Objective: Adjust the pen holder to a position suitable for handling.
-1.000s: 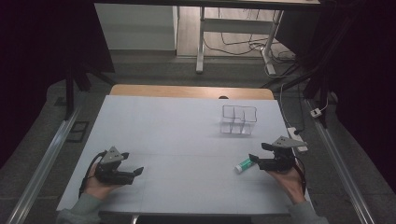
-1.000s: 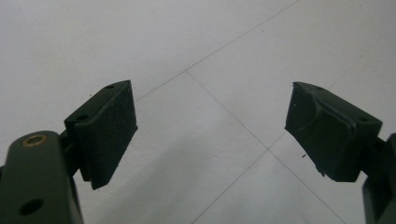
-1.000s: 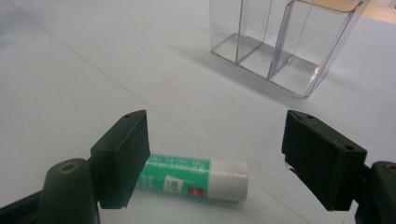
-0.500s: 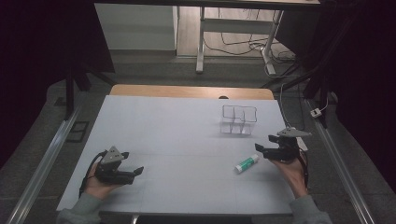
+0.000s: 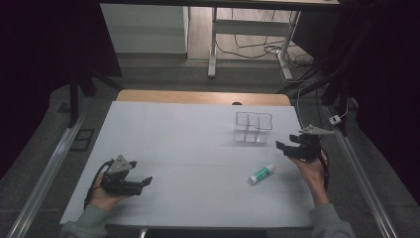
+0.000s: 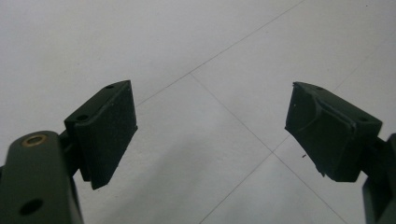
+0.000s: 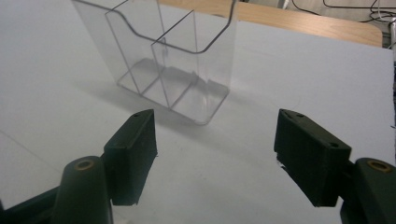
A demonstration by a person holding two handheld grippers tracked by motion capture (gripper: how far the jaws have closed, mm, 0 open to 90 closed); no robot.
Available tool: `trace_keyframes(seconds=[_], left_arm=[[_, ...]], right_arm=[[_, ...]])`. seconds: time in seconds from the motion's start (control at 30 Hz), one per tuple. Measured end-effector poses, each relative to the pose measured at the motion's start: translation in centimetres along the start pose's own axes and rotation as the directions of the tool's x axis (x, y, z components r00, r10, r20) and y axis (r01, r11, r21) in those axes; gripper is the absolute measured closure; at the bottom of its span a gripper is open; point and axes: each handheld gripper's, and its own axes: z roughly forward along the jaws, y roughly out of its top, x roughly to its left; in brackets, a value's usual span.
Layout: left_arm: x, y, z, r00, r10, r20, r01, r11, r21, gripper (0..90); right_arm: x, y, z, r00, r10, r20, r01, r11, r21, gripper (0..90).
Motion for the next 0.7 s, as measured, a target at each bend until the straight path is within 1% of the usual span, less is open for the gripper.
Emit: trace_keyframes(seconds=[0.13, 0.2, 0.27, 0.33, 0.37, 0.4, 0.5, 0.6, 0.63, 0.7], left_arm=[[0.0, 0.0, 0.1, 1.0, 0.001, 0.002, -0.001, 1.0, 0.003, 16.4], [0.0, 0.0, 0.1, 1.0, 0.003, 0.004, -0.003, 1.0, 0.004, 16.4], [0.0, 0.0, 0.1, 1.0, 0.006, 0.004, -0.006, 1.0, 0.005, 16.4], [-0.1, 0.0, 0.1, 1.0, 0.006, 0.003, -0.006, 1.0, 0.004, 16.4], [-0.1, 0.1, 0.1, 1.0, 0.006, -0.001, -0.006, 1.0, 0.003, 16.3], [-0.1, 0.1, 0.1, 1.0, 0.006, -0.005, -0.006, 1.0, 0.002, 16.4], [-0.1, 0.1, 0.1, 0.9998, 0.012, -0.013, -0.012, 0.9999, 0.004, 16.4], [-0.1, 0.1, 0.1, 0.9998, 0.011, -0.014, -0.011, 0.9999, 0.005, 16.4], [-0.1, 0.1, 0.1, 0.9998, 0.011, -0.015, -0.011, 0.9999, 0.006, 16.4], [-0.1, 0.1, 0.1, 0.9998, 0.011, -0.018, -0.011, 0.9999, 0.008, 16.4]], right_arm=[[-0.4, -0.1, 0.2, 0.9999, 0.016, 0.003, -0.016, 1.0, 0.001, 32.9], [-0.6, 0.0, 0.5, 0.9999, 0.009, 0.011, -0.009, 1.0, 0.006, 34.5], [-0.6, 0.1, 0.8, 0.9998, 0.017, 0.012, -0.018, 1.0, 0.005, 35.9], [-0.6, 0.1, 1.2, 0.9999, 0.01, 0.014, -0.01, 1.0, 0.013, 37.5], [-0.6, 0.2, 1.4, 0.9999, 0.003, 0.017, -0.004, 1.0, 0.025, 38.1], [-0.7, 0.2, 1.6, 0.9998, 0.0, 0.021, -0.001, 0.999, 0.035, 39.2], [-0.9, 0.4, 2.1, 0.9998, 0.011, 0.016, -0.012, 0.999, 0.04, 42.9], [-0.9, 0.6, 2.4, 0.9997, 0.006, 0.022, -0.007, 0.999, 0.047, 45.4], [-1.0, 0.8, 2.8, 0.9997, 0.003, 0.026, -0.004, 0.999, 0.052, 49.3], [-1.1, 0.9, 3.0, 0.9996, 0.001, 0.03, -0.003, 0.999, 0.052, 52.7]])
